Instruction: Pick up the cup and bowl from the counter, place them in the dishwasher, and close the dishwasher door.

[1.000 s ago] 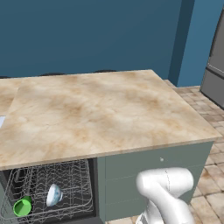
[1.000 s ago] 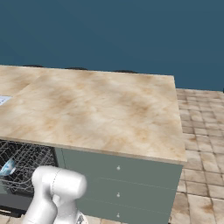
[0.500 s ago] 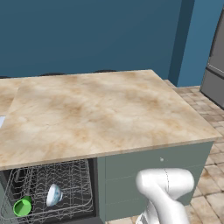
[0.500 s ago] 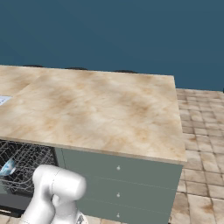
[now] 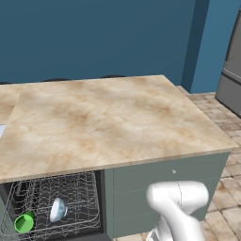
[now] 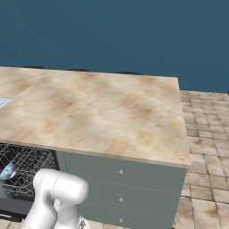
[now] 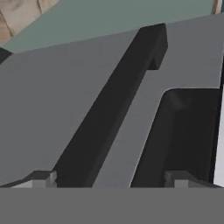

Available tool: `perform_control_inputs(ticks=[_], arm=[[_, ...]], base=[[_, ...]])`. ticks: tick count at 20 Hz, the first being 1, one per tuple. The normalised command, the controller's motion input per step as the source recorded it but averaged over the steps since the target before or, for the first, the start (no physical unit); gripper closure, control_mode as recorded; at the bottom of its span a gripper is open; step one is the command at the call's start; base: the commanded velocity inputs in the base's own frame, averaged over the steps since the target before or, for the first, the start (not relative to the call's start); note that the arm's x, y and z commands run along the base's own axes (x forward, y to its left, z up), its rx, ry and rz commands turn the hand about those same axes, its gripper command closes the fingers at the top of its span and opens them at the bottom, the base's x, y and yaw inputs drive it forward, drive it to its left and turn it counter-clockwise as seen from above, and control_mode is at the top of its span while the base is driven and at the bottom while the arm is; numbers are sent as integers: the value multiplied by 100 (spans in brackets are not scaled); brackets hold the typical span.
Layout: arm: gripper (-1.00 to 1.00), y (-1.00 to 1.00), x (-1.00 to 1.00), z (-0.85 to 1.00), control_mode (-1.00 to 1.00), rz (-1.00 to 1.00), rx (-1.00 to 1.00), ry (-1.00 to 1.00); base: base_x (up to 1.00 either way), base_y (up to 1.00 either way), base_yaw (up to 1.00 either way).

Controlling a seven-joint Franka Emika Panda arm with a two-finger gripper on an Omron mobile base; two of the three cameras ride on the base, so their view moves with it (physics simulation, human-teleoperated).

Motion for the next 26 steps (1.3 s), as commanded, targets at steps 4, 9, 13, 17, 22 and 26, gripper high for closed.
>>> perform_control_inputs(ticks=[4,9,13,17,22,26], arm=[[-100,-79,72,34,-100,6,-1,-12],[-100,-93,77,71,-100,0,8,-13],[-100,-94,93,92,-100,0,28,-9],[-100,-44,100,64,-100,0,26,-2],[-100,2,100,8,-100,0,10,0],[-100,3,100,0,-100,0,6,0]], base=[[0,0,0],[0,0,0],[0,0,0],[0,0,0],[0,0,0],[0,0,0]])
